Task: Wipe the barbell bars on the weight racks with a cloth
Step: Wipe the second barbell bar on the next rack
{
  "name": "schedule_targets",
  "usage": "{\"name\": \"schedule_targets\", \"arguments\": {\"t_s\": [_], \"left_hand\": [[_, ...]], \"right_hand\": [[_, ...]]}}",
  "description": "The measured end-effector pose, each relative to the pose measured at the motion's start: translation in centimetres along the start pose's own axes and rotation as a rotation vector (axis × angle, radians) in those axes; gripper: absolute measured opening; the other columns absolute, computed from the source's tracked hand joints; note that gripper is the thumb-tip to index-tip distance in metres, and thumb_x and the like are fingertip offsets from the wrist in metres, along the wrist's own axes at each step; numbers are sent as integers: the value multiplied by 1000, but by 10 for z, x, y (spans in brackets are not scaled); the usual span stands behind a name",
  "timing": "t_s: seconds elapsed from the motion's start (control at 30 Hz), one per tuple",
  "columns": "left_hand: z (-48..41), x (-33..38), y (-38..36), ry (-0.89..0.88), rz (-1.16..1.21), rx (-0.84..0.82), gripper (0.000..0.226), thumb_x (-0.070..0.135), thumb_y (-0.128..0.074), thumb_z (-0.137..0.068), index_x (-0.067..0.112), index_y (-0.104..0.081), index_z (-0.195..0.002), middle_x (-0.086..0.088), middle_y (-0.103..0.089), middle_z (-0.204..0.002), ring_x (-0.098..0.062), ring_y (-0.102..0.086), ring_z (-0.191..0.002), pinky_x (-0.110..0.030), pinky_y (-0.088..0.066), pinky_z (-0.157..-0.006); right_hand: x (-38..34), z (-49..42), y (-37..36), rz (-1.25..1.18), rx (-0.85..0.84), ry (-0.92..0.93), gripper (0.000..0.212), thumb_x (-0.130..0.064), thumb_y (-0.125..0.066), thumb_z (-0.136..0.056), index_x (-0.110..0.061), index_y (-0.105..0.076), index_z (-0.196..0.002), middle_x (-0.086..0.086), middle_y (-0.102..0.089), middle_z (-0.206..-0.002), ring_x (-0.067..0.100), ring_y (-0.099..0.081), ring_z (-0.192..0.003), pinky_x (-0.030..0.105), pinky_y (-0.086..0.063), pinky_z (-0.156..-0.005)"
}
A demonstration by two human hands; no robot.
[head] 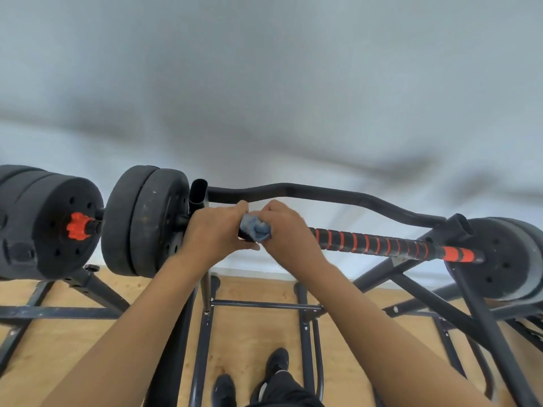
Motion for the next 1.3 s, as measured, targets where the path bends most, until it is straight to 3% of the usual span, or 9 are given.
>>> {"name": "schedule_targets", "arguments": {"t_s": [0.13, 0.23, 0.33, 0.43, 0.63, 0.73, 0.9, 1.17, 1.3], "left_hand": [[5, -6, 6, 12, 169, 1, 28, 46, -80, -85, 32, -62, -101, 11, -69, -79, -15, -66, -71, -37, -60, -66], [6, -8, 10, 23, 251, -44, 18, 40, -78, -87, 33, -62, -92, 14, -62, -72, -13, -61, -69, -39, -58, -68], [3, -11, 12, 35, 288, -95, 18, 44, -76, -85, 34, -62, -90, 13, -64, -73, -12, -61, -71, -40, -56, -70], [0, -13, 15, 54, 298, -144, 23, 47, -79, -79, 35, -61, -88, 12, -65, -72, -12, -61, -71, -41, -56, -70], [-1, -9, 18, 54, 267, -250, 34, 60, -80, -80, 34, -62, -92, 14, -65, -80, -7, -62, -77, -35, -56, -75], [1, -6, 17, 48, 185, -255, 34, 69, -69, -86, 37, -67, -96, 14, -67, -81, -7, -63, -78, -37, -58, -77], [12, -1, 16, 134, 315, -145, 21, 53, -67, -96, 41, -73, -112, 12, -71, -89, -11, -65, -84, -41, -59, -81], [7, -3, 16, 81, 326, -298, 25, 38, -69, -99, 30, -69, -122, 8, -71, -100, -15, -64, -96, -44, -56, -90], [8, -7, 14, 67, 313, -302, 17, 37, -68, -100, 26, -70, -112, 7, -70, -96, -15, -64, -91, -44, -57, -87]], "right_hand": [[-3, 21, -16, -19, 30, 19, 37, -14, -77, -86, -9, -69, -122, 5, -49, -103, 15, -50, -73, 18, -36, -60], [-3, 27, -16, 38, 9, 84, 41, -9, -79, -85, -11, -69, -124, 3, -49, -101, 19, -55, -75, 21, -41, -57], [-3, 32, -20, 93, -20, 119, 48, -7, -85, -78, -11, -70, -123, 5, -54, -101, 23, -63, -75, 28, -57, -59], [2, 42, -24, 122, -49, 105, 48, -2, -85, -75, -14, -73, -121, 4, -55, -99, 25, -61, -68, 37, -59, -55], [9, 25, 7, -6, 95, 10, 35, -10, -84, -79, -12, -74, -112, 1, -59, -98, 14, -59, -80, 12, -46, -70], [10, 4, 9, 79, 37, -58, 23, -19, -74, -90, -15, -72, -112, -5, -50, -94, 15, -56, -80, 20, -47, -71], [6, 22, -2, 78, -18, -43, 35, -24, -75, -90, -17, -70, -124, 2, -59, -102, 19, -62, -88, 30, -56, -73], [5, 39, 4, 47, -72, 22, 29, -12, -74, -87, -20, -75, -115, 2, -62, -94, 17, -60, -81, 29, -53, -70], [5, -4, 27, 91, 99, 28, 13, -12, -78, -82, -17, -66, -79, 3, -58, -77, 16, -54, -66, 25, -47, -61]]}}
Point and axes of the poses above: each hand's wrist, its own z-axis away from the middle knuckle, its own y-axis out of the back of the hand, x = y × z, the point moved 4 cm from there along -z, towards the middle knuckle
